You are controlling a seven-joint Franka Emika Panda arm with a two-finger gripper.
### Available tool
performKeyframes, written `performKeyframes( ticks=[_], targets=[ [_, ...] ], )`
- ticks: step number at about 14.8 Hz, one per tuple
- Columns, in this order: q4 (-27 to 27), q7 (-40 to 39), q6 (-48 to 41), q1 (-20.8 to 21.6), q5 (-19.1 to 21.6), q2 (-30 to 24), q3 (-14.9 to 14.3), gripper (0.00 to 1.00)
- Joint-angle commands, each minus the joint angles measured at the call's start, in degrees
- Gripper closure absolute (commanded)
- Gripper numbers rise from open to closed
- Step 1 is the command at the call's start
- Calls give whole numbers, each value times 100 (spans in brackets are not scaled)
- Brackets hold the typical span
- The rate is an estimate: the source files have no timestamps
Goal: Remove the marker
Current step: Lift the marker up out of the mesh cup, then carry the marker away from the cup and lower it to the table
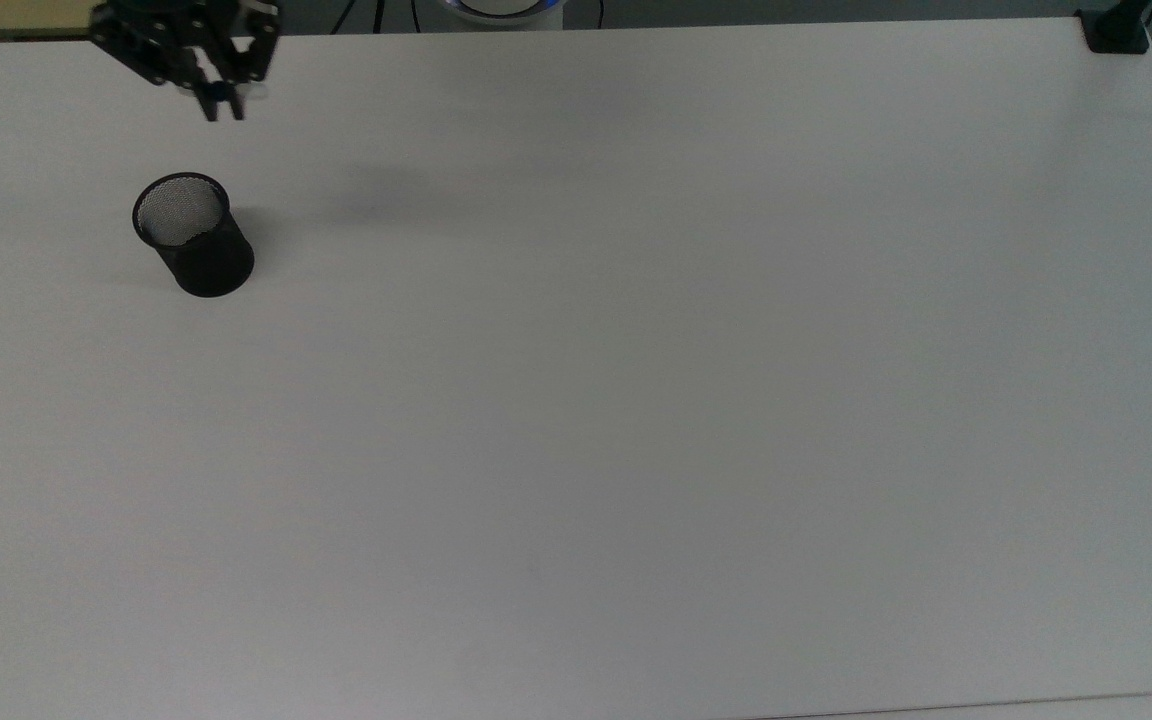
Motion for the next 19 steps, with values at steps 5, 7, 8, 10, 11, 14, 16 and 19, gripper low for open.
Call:
performKeyframes(
  ticks=[5, 7, 8, 10, 11, 14, 16, 19],
  targets=[
    [-382, 1373, 207, 451, 88, 830, 657, 100],
    [-557, 1653, 672, 600, 70, 1059, 657, 100],
    [-654, 1803, 944, 671, 27, 1147, 657, 100],
    [-856, 1962, 1506, 802, -61, 1357, 657, 100],
    [-927, 2023, 1771, 829, -157, 1463, 657, 100],
    [-945, 2033, 2097, 856, -325, 1701, 657, 100],
    [-1058, 2155, 2510, 865, -334, 1797, 657, 100],
    [-1068, 2165, 2739, 865, -361, 1920, 657, 95]
  ],
)
